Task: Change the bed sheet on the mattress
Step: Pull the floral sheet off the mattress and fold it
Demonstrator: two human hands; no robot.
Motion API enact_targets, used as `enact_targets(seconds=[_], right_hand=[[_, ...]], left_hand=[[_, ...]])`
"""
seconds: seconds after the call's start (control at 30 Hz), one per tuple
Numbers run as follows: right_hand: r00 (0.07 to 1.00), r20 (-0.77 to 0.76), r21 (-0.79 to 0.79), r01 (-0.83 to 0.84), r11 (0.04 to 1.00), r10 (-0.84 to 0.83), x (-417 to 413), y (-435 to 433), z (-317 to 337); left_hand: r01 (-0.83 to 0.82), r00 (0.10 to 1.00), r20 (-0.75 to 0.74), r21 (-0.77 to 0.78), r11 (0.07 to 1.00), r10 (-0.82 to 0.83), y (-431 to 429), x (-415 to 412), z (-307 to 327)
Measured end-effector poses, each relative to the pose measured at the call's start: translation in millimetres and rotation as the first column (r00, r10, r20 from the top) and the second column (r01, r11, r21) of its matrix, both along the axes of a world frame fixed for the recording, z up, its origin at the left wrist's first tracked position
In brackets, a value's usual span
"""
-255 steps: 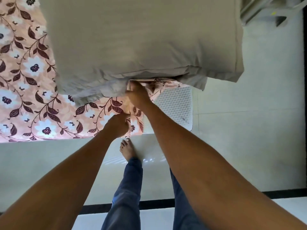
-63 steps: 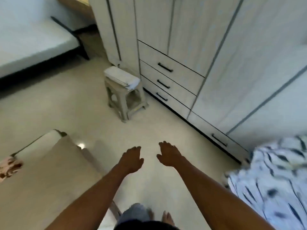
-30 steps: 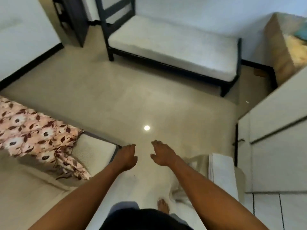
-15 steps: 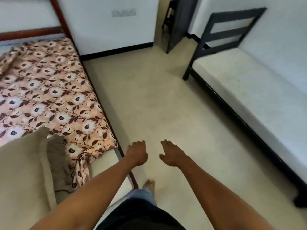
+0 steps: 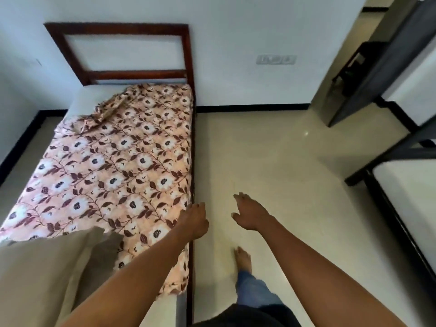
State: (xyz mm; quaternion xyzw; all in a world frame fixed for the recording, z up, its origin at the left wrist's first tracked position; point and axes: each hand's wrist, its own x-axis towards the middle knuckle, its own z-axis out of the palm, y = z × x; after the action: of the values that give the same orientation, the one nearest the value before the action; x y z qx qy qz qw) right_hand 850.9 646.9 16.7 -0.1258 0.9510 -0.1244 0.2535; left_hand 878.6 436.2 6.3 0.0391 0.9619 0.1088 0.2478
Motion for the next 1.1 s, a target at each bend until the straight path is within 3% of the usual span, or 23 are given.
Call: enact_targets(seconds=[0.13, 0.23, 0.37, 0.53, 0.7, 1.0, 1.1], right_hand=[[0.993, 0.049, 0.018, -0.113, 0.993, 0.112, -138, 5, 2], [0.989, 0.046, 0.05, -0.143, 0.988, 0.141, -237, 0, 14], [0.982, 0.025, 0.006, -0.189, 0.982, 0.189, -337, -30, 27], [0.946, 0.029, 0.061, -0.324, 0.944, 0.323, -463, -81, 6], [0.933, 0.102, 0.128, -0.357, 0.925, 0.346, -577, -122, -10], [0.943, 0.136, 0.062, -0.313, 0.948, 0.303, -777, -186, -18], [0.941, 0.183, -0.013, -0.287, 0.958, 0.284, -851, -213, -53]], left_hand=[[-0.083, 0.996, -0.023, -0.045, 0.996, 0.082, 6, -116, 5], [-0.166, 0.984, -0.067, 0.015, 0.986, 0.167, 1, -193, 22], [-0.257, 0.966, -0.019, 0.024, 0.966, 0.258, -17, -273, 31], [-0.326, 0.945, 0.006, 0.012, 0.945, 0.326, -65, -392, 0], [-0.324, 0.944, 0.069, 0.012, 0.946, 0.322, -114, -506, -20], [-0.303, 0.951, 0.063, -0.011, 0.953, 0.303, -189, -738, -4], [-0.324, 0.94, 0.104, -0.014, 0.946, 0.324, -207, -809, -33]])
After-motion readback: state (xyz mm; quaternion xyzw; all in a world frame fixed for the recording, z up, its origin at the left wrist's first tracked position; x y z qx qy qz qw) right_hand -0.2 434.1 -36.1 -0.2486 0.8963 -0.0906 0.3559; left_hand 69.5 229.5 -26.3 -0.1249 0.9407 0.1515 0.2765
